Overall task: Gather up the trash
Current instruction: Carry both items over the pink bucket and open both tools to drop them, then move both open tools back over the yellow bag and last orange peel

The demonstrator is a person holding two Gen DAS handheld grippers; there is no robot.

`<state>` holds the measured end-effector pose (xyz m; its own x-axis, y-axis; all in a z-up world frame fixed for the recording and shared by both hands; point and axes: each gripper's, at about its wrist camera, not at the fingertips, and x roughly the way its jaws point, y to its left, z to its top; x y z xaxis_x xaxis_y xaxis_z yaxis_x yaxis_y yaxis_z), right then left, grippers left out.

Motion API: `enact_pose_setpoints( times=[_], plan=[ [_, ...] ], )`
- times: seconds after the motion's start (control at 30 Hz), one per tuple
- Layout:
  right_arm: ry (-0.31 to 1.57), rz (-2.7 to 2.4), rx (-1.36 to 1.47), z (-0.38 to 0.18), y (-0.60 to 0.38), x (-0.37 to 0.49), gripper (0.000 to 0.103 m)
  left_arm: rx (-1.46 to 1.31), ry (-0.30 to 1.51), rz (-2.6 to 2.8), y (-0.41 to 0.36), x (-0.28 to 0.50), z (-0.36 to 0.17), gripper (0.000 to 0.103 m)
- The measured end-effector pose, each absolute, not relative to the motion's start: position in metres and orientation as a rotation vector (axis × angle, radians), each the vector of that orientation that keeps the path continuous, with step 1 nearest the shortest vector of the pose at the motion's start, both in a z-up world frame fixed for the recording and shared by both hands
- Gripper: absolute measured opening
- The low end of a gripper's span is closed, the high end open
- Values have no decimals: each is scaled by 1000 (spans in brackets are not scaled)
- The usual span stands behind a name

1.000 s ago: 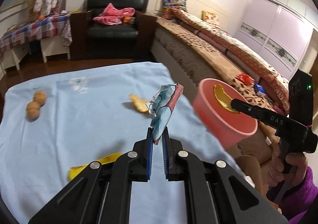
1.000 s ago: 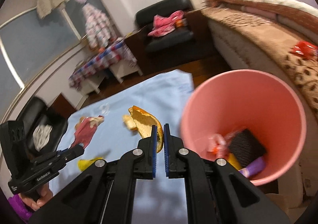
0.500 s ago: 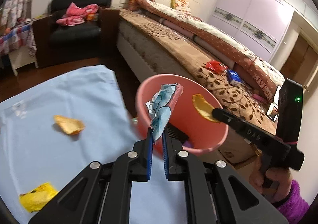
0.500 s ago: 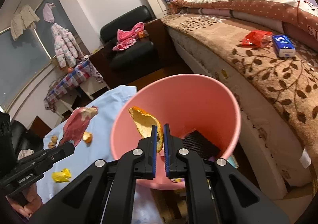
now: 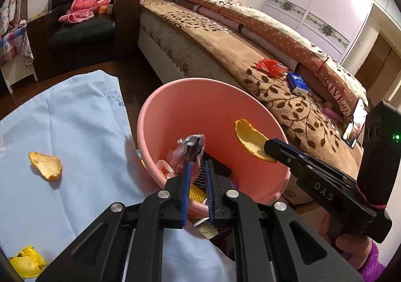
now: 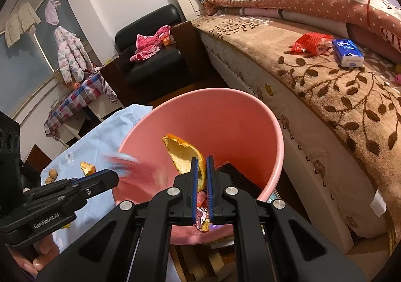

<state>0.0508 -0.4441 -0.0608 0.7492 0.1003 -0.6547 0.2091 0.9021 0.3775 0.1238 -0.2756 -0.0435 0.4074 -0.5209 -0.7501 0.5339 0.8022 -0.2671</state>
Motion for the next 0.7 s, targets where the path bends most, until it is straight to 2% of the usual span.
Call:
enact_pose_setpoints(
  times=[0.1,0.13,0.27,0.43,0.7],
  plan=[
    [735,-60,456,-62,-443,51,7,21,935,-655,-273,124,-43,34],
    [738,-57,461,-62,-443,52,7,18,930,-654,-272,123,-42,35],
    [747,-65,481,-63,-443,54,9,7,914,-656,-264,121,-37,39],
    [731,-60,490,-60,-441,53,22,17,884,-653,-255,112,-31,43],
    [698,-8,461,-41,-426,49,23,17,846,-626,-223,96,-20,43]
  ],
)
